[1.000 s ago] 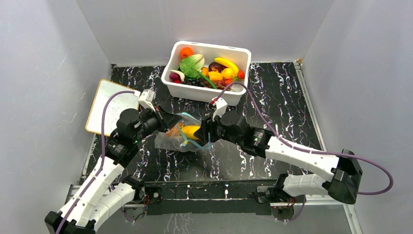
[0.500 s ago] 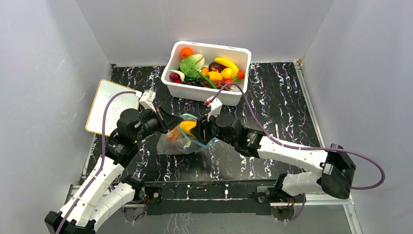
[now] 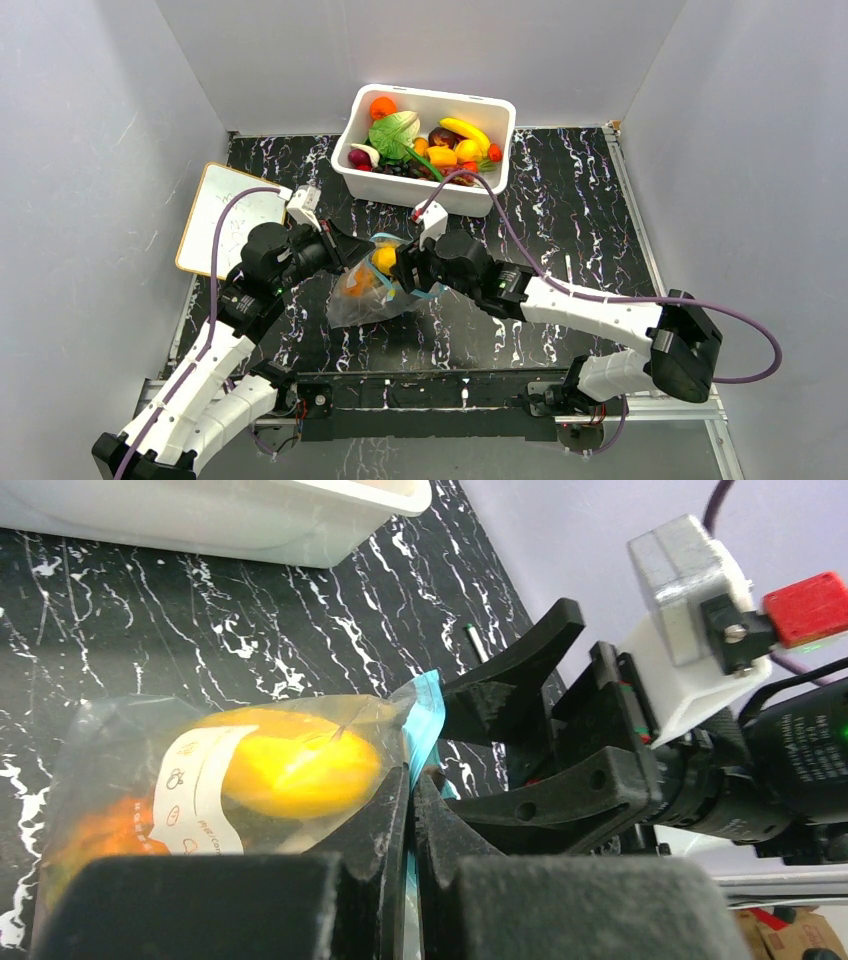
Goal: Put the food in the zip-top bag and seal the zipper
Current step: Place the fake fruit in the zipper food storage bag.
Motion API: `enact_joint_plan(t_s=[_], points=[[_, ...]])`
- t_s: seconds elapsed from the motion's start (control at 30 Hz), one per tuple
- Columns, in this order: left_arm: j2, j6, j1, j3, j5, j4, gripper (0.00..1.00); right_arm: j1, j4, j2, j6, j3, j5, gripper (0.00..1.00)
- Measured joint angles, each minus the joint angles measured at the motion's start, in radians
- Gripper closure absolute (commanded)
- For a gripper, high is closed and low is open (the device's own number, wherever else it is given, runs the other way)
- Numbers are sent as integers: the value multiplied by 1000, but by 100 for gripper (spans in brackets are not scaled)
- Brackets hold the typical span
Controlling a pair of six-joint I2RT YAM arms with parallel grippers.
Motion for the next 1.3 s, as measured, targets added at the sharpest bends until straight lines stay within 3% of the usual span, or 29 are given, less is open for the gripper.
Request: enact_joint_plan(t_s=[0.17,0.7,1.0,1.3], points=[[4,32,0,0,-21,-13,100,0,-102,-1,-3,71,-11,30],[-15,203,0,-27,8,-26,100,-18,-328,-46,-12,316,-54,36],[-11,339,0,-39,101,-65,100,-208,-359,69,-103,480,-35,40],[-8,432,0,-60,180,-87,100,-367,-414,318,-192,642,155,48]])
